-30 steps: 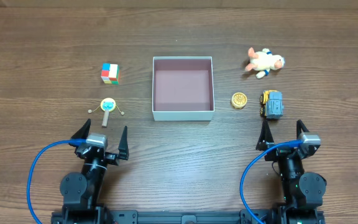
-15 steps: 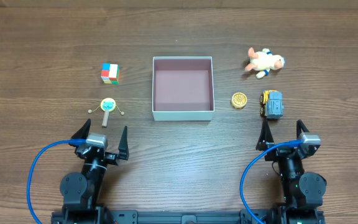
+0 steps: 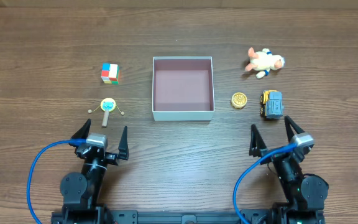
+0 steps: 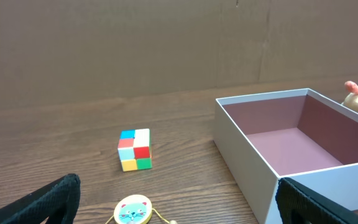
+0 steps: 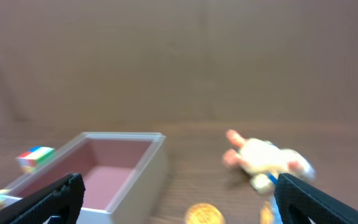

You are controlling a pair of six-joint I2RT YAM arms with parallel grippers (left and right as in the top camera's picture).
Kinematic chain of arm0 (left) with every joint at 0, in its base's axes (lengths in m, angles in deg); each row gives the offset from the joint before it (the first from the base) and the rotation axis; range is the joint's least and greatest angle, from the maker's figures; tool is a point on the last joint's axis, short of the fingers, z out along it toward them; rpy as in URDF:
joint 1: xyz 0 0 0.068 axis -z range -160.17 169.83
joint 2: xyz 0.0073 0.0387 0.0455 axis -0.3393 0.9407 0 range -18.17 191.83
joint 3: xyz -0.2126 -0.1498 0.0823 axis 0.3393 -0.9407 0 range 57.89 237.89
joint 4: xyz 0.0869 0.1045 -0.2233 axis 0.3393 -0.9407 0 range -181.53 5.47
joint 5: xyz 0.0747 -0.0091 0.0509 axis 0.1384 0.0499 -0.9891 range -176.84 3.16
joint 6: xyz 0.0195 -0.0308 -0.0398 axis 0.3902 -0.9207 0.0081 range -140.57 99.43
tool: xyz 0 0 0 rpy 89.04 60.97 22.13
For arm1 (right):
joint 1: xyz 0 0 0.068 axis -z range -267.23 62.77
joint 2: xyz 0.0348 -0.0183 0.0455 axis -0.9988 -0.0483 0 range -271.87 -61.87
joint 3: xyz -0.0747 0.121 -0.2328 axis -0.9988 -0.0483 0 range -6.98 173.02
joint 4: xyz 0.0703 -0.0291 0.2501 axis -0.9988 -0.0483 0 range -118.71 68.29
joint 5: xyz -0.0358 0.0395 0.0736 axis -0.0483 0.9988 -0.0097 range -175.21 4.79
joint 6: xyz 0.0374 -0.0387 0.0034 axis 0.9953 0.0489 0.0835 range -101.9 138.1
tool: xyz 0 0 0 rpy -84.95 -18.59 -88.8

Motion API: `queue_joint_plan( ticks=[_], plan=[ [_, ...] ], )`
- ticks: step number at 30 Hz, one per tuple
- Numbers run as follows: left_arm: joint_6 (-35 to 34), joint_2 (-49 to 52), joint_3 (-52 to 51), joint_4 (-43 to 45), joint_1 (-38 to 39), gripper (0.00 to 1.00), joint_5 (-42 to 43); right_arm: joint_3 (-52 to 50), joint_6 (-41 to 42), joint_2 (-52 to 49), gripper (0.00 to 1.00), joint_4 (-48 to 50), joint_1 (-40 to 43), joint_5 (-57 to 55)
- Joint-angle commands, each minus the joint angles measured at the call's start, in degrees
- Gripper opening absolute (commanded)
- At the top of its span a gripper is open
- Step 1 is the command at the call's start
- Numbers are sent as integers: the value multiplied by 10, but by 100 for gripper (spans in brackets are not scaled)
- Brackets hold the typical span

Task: Pack container
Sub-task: 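Move the right gripper over the yellow-and-teal toy truck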

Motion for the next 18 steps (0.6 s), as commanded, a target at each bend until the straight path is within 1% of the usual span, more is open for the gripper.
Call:
queue_joint_plan(
  ticks=[1,5,9,13,18],
  plan=[
    [9,-2,-2,1,-3,100,0,-2,0,7,100,37,-2,97],
    [9,-2,-2,1,-3,100,0,30,-1,7,100,30,-2,108],
    [9,-2,-2,1,-3,100,0,94,-3,0,100,1,-2,92],
    [9,-2,-2,1,-3,100,0,197,-46,-49,100,-86,-2,87],
    [9,-2,-2,1,-3,100,0,346,-80,-161,100,-217,-2,16]
  ],
)
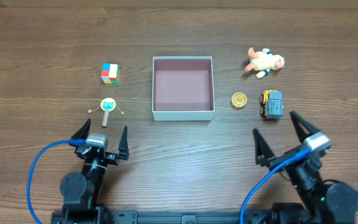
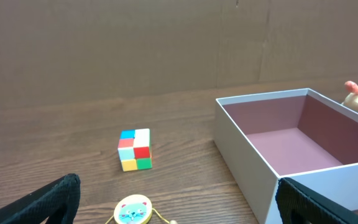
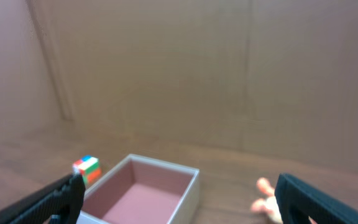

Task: Pack container
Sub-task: 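Move the right gripper over the yellow-and-teal toy truck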

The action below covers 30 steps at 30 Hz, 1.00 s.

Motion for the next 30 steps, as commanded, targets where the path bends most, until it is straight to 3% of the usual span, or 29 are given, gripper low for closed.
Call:
queue_joint_plan(
  ticks=[1,8,13,16,22,30],
  plan=[
    [9,-2,-2,0,-3,100,0,128,-37,-102,100,-75,-2,-63],
    [9,-2,-2,0,-3,100,0,386,-106,-347,100,-259,-2,-74],
    [9,-2,-2,0,-3,100,0,621,-144,-567,100,-507,-2,-160],
    [9,-2,-2,0,-3,100,0,727,-144,-691,100,-607,-2,-211],
    [9,-2,-2,0,-3,100,0,772,-139,-817,100,-647,-2,-203],
    [9,-2,-2,0,-3,100,0,771,-155,-865,100,-627,16,-203]
  ],
)
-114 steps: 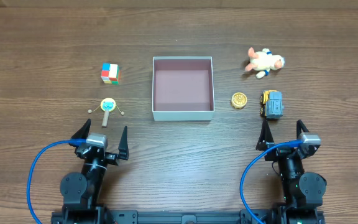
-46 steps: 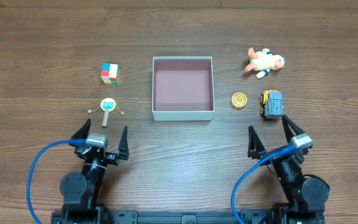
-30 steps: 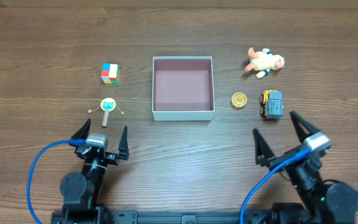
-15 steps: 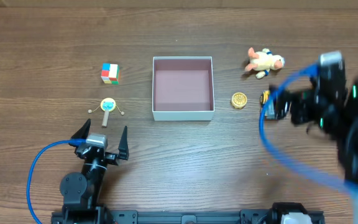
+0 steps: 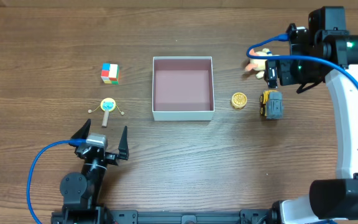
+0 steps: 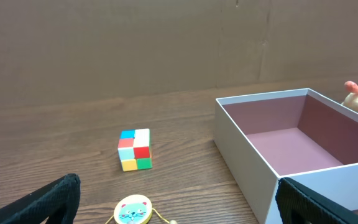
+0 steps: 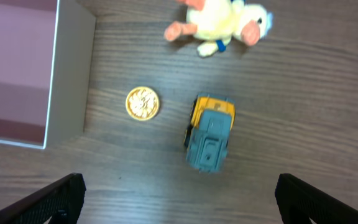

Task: Pack container
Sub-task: 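Move the right gripper over the yellow-and-teal toy truck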

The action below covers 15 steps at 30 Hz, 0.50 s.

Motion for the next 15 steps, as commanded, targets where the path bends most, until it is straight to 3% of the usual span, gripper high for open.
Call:
queue_joint_plan(
  ticks=[1,15],
  plan=[
    [9,-2,-2,1,-3,100,0,22,-14,-14,100,8,20,-7],
    [9,-2,-2,1,-3,100,0,7,69,-105,100,-12,54,-63]
  ],
)
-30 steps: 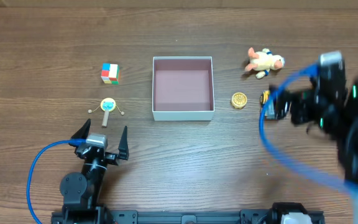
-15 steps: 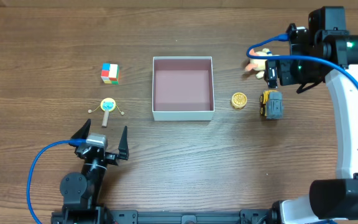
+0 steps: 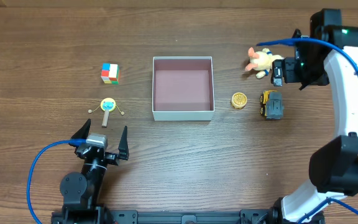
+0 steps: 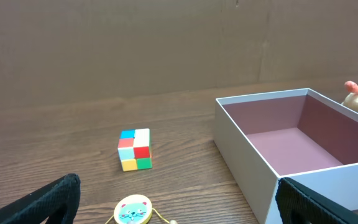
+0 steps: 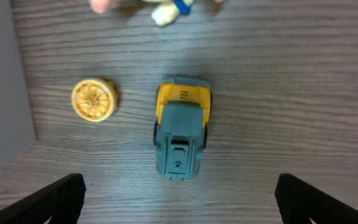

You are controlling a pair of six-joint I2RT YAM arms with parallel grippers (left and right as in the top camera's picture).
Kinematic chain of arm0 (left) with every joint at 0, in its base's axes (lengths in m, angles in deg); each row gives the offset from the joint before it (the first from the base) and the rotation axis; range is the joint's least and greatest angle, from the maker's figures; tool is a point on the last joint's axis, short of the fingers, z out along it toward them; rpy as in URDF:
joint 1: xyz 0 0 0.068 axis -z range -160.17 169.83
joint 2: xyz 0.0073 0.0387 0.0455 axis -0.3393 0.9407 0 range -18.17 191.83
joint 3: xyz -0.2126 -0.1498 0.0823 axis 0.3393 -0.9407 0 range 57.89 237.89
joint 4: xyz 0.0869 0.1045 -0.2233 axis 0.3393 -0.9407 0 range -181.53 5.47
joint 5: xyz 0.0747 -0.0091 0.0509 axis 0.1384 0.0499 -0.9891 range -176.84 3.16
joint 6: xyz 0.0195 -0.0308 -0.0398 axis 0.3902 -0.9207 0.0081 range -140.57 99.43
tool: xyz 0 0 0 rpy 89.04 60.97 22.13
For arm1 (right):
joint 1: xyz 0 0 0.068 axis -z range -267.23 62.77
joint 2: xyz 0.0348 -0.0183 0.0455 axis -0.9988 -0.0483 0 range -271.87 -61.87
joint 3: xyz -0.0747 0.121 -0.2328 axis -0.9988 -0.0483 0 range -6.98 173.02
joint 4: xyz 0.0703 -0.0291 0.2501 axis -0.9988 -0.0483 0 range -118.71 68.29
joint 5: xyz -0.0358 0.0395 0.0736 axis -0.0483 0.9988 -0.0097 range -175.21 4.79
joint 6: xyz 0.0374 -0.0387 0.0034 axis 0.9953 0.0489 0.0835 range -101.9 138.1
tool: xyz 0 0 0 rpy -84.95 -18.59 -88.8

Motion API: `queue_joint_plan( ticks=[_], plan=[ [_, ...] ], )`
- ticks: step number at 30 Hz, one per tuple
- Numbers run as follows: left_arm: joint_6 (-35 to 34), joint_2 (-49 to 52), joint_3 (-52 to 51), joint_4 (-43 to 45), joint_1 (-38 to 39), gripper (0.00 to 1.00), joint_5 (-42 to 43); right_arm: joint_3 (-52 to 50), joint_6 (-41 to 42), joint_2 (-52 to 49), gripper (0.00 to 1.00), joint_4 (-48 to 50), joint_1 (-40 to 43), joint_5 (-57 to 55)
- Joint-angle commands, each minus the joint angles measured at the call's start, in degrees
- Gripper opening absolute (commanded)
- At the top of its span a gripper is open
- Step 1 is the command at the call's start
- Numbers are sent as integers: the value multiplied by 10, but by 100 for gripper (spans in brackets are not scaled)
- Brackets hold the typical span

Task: Pack container
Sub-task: 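Move the right gripper over the yellow-and-teal toy truck, then lower the right gripper and grasp the toy truck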

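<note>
The white box with a pink inside (image 3: 183, 114) stands mid-table, its wall also showing in the left wrist view (image 4: 241, 163). To its right lie a gold coin (image 3: 238, 99), a yellow-and-grey toy truck (image 3: 271, 104) and a plush pig (image 3: 263, 61). My right gripper (image 3: 291, 73) hangs open above the truck, pointing down. In the right wrist view the truck (image 5: 181, 127) lies between and ahead of the wide-spread gripper (image 5: 179, 202), with the coin (image 5: 94, 99) to its left. My left gripper (image 3: 103, 134) rests open near the front edge.
A colourful cube (image 3: 110, 73) and a cat-face rattle drum (image 3: 108, 107) lie left of the box, the cube (image 4: 135, 149) and the drum (image 4: 133, 210) showing ahead of my left gripper (image 4: 178, 202). The box's grey wall edges the right wrist view.
My right gripper has come lower over the toy truck, which now fills more of the wrist view. It is still open. The left arm and all objects are unmoved.
Both grippers first rested open near the front edge. The right arm then stood raised, looking across the table. Later it hung over the toys right of the box, facing down, and now it is closer above the truck. Nothing has been picked up.
</note>
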Motion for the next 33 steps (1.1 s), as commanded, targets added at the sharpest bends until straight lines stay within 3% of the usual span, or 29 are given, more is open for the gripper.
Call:
queue_joint_plan(
  ticks=[1,11,33],
  plan=[
    [9,-2,-2,1,-3,100,0,2,49,2,100,-6,0,-40],
    [9,-2,-2,1,-3,100,0,-53,68,2,100,-20,-3,-23],
    [9,-2,-2,1,-3,100,0,-214,63,2,100,130,-36,-40]
  ],
)
